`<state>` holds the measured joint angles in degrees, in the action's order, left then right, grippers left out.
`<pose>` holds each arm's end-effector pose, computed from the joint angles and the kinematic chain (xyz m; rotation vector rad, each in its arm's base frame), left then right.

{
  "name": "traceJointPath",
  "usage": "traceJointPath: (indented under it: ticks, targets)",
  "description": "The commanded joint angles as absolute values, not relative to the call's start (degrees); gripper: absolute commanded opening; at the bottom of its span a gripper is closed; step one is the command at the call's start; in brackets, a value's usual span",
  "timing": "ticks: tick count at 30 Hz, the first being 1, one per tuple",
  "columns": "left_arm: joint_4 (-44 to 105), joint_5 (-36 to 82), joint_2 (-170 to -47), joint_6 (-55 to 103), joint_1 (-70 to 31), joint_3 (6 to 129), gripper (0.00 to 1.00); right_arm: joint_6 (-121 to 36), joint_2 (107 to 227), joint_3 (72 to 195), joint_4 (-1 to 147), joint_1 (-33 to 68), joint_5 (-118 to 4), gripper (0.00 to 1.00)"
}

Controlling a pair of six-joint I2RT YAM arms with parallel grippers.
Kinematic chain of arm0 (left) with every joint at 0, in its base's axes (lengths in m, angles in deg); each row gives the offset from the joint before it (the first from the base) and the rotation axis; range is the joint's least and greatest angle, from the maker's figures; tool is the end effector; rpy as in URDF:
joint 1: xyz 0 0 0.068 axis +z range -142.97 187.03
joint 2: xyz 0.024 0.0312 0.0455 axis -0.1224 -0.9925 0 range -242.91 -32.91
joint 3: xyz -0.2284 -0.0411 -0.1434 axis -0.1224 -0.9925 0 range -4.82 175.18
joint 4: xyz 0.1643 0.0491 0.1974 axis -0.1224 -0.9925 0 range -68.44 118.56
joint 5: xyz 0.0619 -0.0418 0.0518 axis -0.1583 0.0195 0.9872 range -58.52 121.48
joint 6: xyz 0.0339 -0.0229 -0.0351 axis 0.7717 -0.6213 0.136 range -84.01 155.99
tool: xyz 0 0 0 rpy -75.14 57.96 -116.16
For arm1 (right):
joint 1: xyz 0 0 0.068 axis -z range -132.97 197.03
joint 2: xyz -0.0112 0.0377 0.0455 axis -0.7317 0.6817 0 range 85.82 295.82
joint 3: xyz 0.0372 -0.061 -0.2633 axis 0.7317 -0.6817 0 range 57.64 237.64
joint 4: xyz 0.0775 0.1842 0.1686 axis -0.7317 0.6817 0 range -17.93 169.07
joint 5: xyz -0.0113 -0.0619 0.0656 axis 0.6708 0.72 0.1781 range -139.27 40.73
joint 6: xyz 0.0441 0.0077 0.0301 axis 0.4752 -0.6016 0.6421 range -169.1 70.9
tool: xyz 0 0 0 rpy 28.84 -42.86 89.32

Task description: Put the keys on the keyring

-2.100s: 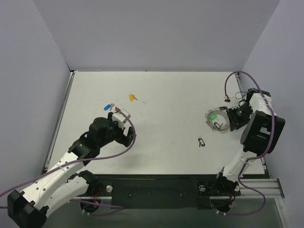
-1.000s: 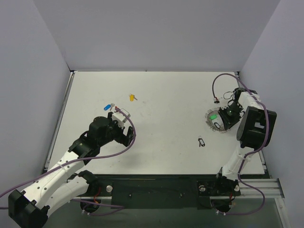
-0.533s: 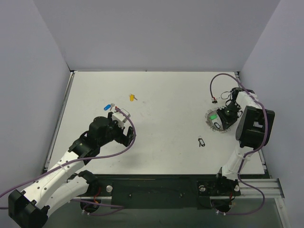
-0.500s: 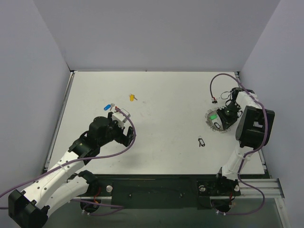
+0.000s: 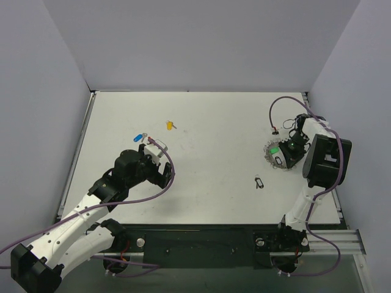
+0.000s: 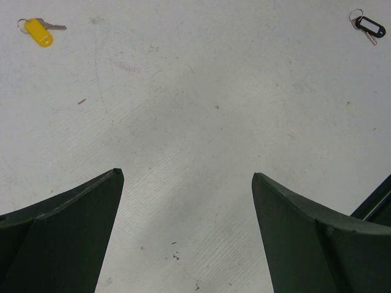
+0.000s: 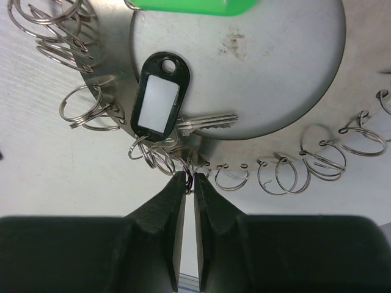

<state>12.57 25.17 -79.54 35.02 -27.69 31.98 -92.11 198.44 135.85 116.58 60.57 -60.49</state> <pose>0.1531 -0.1107 0.2752 0.6641 1.9450 -0.5025 0.3696 -0.0819 0.1613 -0.7580 2.7753 0.1165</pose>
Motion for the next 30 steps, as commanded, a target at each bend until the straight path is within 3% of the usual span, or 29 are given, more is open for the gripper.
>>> traceJointPath:
  ticks: [1, 7, 16, 30]
  targets:
    - [13.53, 24.36, -79.32, 35.46, -27.33, 33.94, 0.97, -91.03, 196.74, 135.6, 118.48, 60.21, -59.81, 0.09]
    - [13.53, 24.36, -79.32, 35.55, -27.33, 33.94, 0.97, -89.71, 194.63, 136.56, 118.22, 60.3, -60.52, 0.13]
    - [13.53, 24.18, -79.32, 35.46, -27.33, 33.85, 0.97, -87.78, 193.4, 136.48, 116.46, 60.39, -58.15, 0.0]
    - [13.53, 24.18, -79.41, 35.55, -27.33, 33.85, 0.97, -87.25, 193.66, 135.69, 116.72, 61.09, -58.94, 0.01]
